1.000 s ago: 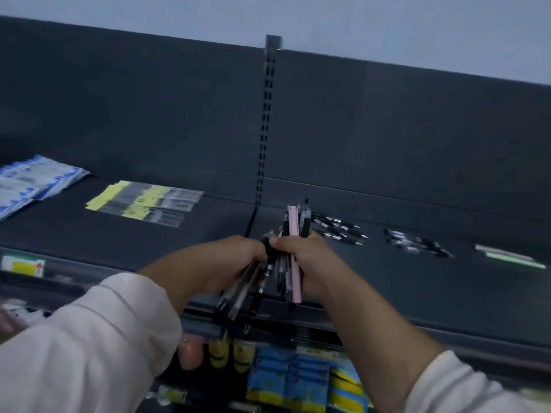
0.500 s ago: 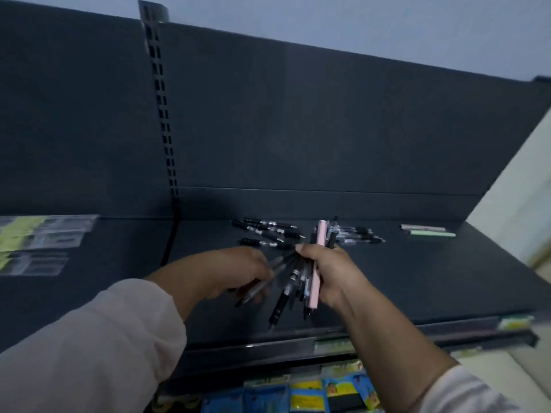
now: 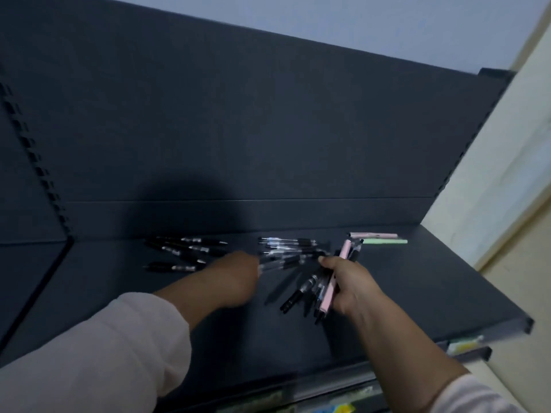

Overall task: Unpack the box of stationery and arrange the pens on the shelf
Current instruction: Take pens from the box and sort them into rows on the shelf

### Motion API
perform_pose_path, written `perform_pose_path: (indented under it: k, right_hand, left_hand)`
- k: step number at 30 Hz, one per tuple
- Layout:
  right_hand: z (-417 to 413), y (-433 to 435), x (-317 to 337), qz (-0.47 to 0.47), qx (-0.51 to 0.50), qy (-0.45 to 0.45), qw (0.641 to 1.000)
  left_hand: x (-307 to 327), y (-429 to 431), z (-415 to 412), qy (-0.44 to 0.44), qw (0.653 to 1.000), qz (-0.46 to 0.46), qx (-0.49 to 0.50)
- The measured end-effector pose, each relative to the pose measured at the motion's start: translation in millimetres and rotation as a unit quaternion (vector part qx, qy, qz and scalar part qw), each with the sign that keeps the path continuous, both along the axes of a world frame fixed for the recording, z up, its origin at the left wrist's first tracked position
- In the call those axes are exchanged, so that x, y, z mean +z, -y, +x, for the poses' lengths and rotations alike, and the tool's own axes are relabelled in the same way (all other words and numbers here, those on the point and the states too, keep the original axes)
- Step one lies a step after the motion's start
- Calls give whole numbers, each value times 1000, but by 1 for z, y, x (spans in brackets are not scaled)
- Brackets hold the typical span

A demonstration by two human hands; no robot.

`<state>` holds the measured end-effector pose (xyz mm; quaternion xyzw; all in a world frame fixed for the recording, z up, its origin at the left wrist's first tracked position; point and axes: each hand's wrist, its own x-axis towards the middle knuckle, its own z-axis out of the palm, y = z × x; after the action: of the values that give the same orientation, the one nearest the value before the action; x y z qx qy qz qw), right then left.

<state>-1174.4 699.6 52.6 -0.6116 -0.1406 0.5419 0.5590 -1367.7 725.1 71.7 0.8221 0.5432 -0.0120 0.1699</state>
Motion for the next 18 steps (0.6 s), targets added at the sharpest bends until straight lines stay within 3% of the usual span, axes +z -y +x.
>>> perform_pose_path:
  k: [9, 18]
  right_hand:
    - [97, -43, -16, -14, 27, -45, 999]
    - [102, -56, -22, -11, 66, -44, 997]
  left_hand:
    - [-54, -22, 86, -47, 986, 160, 14]
    - [-59, -17, 84, 5, 983, 173, 58]
